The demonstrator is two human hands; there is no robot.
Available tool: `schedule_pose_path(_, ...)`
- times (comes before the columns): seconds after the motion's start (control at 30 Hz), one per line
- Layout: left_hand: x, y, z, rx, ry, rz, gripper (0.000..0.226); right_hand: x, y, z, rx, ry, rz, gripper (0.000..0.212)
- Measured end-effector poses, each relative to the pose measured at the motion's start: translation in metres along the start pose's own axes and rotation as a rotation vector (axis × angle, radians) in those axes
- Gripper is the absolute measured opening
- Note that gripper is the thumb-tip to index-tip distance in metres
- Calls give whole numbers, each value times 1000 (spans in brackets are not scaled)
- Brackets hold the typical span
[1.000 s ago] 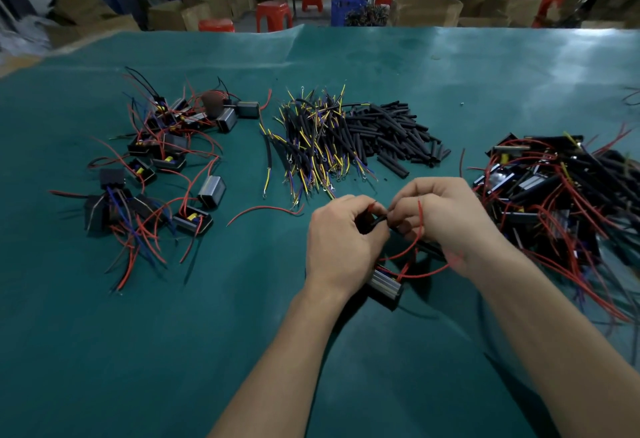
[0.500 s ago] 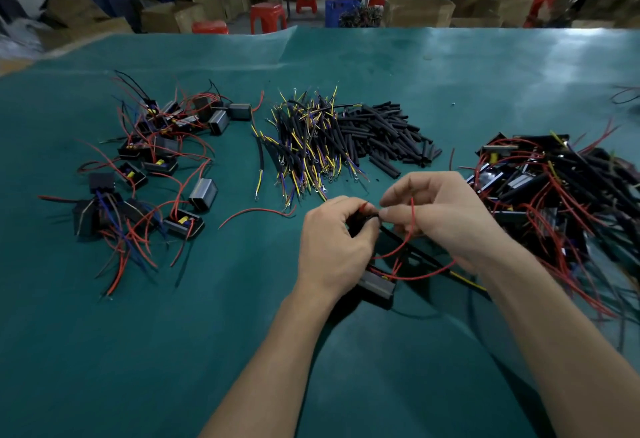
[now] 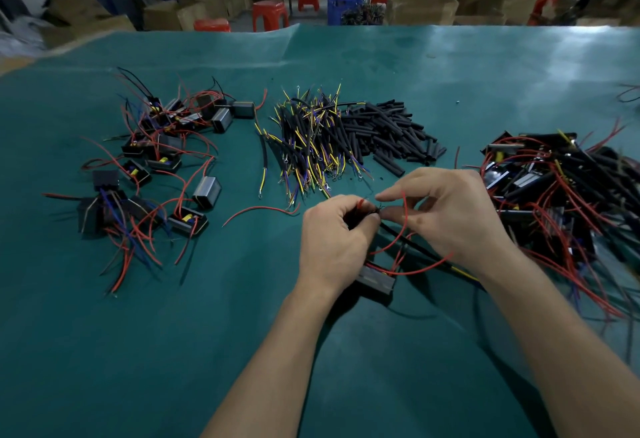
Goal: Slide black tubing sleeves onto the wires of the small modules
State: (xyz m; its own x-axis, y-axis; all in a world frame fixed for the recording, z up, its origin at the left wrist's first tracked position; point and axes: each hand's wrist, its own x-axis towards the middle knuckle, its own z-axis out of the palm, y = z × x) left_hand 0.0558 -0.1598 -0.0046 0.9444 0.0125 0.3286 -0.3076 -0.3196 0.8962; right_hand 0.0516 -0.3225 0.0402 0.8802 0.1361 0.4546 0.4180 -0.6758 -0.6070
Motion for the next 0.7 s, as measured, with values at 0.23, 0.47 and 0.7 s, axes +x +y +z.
schedule_pose_path(0.23, 1, 0, -1, -19, -10, -11, 9, 1, -1, -1, -129, -43, -84, 9)
schedule_pose_path(0.47, -2, 0, 1, 75, -2, 108, 15, 0, -5, 1, -260, -74, -102, 5)
schedule_pose_path(0.7, -3, 0, 3, 115, -3, 170, 11, -1, -11, -2, -250, -157, 14, 14)
